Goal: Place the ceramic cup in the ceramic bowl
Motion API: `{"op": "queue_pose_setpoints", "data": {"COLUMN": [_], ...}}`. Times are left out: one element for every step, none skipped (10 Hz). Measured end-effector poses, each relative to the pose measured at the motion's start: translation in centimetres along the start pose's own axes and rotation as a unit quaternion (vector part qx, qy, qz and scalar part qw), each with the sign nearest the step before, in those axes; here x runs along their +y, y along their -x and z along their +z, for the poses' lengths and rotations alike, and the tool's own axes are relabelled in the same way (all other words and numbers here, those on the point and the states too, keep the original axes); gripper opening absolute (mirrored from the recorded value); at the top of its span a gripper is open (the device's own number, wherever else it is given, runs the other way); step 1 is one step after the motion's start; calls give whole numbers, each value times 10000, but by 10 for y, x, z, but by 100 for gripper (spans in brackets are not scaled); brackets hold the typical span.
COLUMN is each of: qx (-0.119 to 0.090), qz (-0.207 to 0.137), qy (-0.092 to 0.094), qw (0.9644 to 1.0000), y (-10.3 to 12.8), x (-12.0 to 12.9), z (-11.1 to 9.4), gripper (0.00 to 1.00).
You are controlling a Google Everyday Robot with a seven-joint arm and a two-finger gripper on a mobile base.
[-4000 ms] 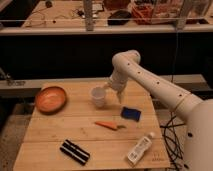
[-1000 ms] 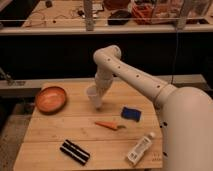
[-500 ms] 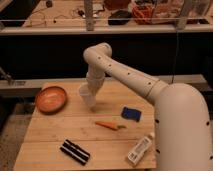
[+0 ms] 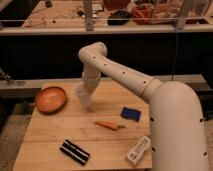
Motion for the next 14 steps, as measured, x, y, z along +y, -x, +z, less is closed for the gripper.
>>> {"op": "queue_pose_setpoints", "data": {"qx": [1,9,17,26,31,42,62,75,92,102,129,153,179,201], "qz": [-67,-88,-116,-148,-219,-273,-340,-389,-421,-459,-500,-551,-628,-669], "qy": [-11,-6,-6,21,19,19,28,25,37,54,73,83,81,111], "qw": [10000,10000,9999,9999,9998,9996,9994,9992,9991,9989,9986,9983,9978,9975], "y": [5,6,6,5,10,13,20,23,25,25,25,28,34,35], "x": [-12,-15,-16,-16,-26,-35,-50,-60,-64,-65,-68,-76,-91,-97], "z": [1,2,1,1,3,4,6,7,7,7,7,7,8,9], "gripper": [5,5,5,5,5,5,5,5,5,5,5,5,5,5]}}
